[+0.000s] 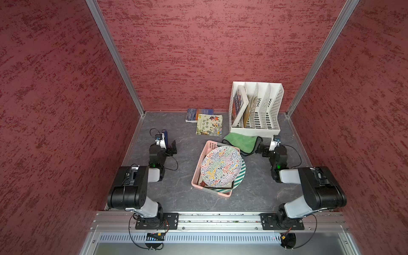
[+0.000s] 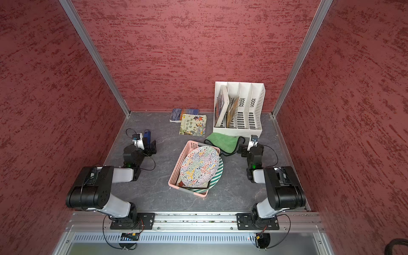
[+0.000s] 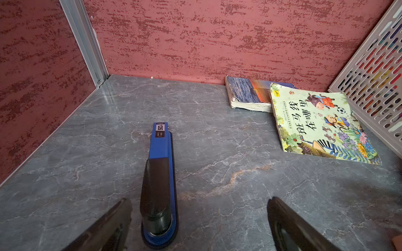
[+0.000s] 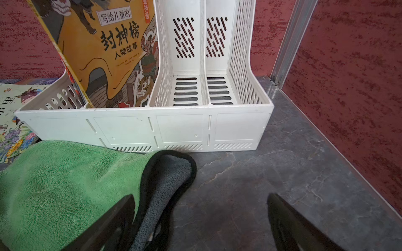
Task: Wipe the wet plate dry
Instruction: Pick up the plate from the bin.
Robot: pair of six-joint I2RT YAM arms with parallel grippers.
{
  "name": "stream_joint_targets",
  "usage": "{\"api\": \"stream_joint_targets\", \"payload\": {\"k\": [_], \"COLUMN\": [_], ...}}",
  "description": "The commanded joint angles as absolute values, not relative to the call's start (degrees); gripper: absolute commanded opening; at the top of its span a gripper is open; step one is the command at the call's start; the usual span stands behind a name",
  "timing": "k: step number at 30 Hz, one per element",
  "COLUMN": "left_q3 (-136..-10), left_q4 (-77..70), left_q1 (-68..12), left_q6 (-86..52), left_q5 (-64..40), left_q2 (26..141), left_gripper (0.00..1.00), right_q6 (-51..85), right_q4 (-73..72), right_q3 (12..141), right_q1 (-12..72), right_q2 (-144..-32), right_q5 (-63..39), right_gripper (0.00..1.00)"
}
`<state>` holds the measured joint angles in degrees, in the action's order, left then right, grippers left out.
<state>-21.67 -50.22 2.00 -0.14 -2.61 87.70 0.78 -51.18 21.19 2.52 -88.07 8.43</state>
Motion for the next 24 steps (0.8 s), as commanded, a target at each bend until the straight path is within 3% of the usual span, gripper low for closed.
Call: {"api": "stream_joint_targets", "payload": {"k": [1,7,10,14,18,21,24], "left_q3": [-21.5,-21.6,-21.6,-21.6,-21.6,-26.7,-37.5], "left_q4": [-51.3,-51.1,-51.0,-51.1,-50.2,-31.2,-4.1], "left_q1": [3.6,2.9,2.9,2.9,3.3,2.3,-0.2], "left_q6": [-0.4,0.0,0.0,-0.1,-0.4,-0.9,-17.2], "left_q5": [-5.2,-3.8,-3.8,-4.0,-4.4,0.0,11.5], "left_q2": [87.3,87.4,87.4,87.4,86.6,77.0,65.1], "left_gripper": [1.00,1.00,1.00,1.00,1.00,1.00,1.00], "right_q6": [0.3,0.6,-0.6,15.4,26.4,32.6,37.2], "right_q4": [-52.5,-52.7,-48.9,-7.6,14.1,23.2,29.0], "right_q3": [21.7,21.6,20.8,32.9,42.7,50.0,55.7], "right_q1": [2.7,2.6,4.0,4.3,4.3,4.3,4.7], "right_q2": [-88.2,-88.0,-80.9,-61.3,-51.5,-50.2,-52.5], "right_q5": [9.0,9.8,12.7,24.1,13.7,3.4,-5.1], "right_gripper": [0.99,0.99,0.99,0.98,0.99,0.99,0.96]}}
